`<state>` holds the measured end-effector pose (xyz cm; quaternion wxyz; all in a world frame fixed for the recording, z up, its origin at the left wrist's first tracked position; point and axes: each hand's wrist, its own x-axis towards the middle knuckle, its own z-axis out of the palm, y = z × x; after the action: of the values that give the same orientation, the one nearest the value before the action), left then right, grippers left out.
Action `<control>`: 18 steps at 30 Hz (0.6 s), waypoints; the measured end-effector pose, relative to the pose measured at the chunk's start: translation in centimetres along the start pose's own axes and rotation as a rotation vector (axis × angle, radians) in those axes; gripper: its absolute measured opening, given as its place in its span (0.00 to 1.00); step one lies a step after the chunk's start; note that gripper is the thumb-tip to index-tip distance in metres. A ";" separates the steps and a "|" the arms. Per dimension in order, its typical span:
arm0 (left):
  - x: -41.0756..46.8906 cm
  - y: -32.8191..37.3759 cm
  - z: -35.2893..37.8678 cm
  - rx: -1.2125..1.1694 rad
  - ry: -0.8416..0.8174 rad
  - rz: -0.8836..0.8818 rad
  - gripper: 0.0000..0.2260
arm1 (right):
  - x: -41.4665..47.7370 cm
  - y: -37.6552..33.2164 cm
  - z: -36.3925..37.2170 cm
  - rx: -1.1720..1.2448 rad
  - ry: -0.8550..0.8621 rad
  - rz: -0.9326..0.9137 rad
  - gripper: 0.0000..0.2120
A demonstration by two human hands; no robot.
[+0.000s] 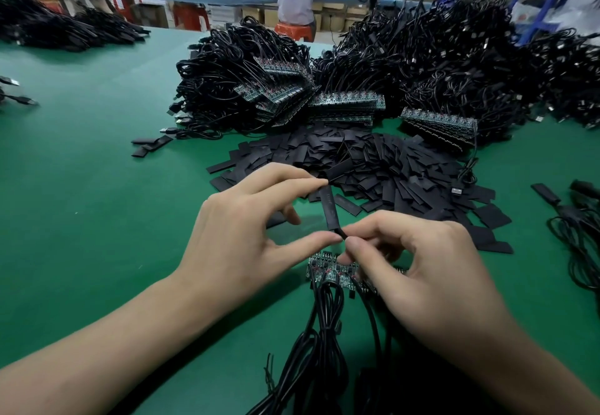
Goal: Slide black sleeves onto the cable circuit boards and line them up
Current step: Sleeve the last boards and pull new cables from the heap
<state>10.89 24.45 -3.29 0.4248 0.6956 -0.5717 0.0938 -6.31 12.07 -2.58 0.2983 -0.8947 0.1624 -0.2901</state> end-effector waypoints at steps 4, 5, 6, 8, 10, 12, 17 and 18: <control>0.0 0.0 0.0 0.011 -0.012 -0.023 0.19 | 0.2 -0.1 -0.2 0.016 -0.024 0.055 0.04; 0.0 0.0 0.0 0.010 -0.013 -0.028 0.18 | 0.2 -0.1 -0.2 0.011 -0.028 0.071 0.04; 0.0 0.0 0.1 0.007 -0.011 -0.031 0.18 | 0.2 -0.1 -0.3 0.009 -0.035 0.083 0.05; 0.0 -0.1 0.4 0.002 -0.006 -0.037 0.18 | 0.1 -0.4 -0.3 0.002 -0.071 0.100 0.06; -0.1 -0.2 0.6 0.001 -0.007 -0.051 0.18 | 0.1 -0.5 -0.2 -0.024 -0.109 0.110 0.08; -0.1 -0.3 0.7 -0.007 -0.017 -0.066 0.20 | 0.2 -0.5 -0.4 -0.046 -0.106 0.118 0.08; 0.4 -1.8 0.0 0.182 -0.085 -0.109 0.21 | 1.6 0.8 -4.2 -0.115 0.129 0.221 0.08; 0.5 -2.2 -0.3 0.234 -0.109 -0.132 0.20 | 2.1 1.1 -5.4 -0.165 0.186 0.253 0.08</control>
<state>13.04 24.27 -3.87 0.3145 0.7806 -0.5319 0.0937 -8.18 7.88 1.15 0.2415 -0.8579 0.3240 -0.3174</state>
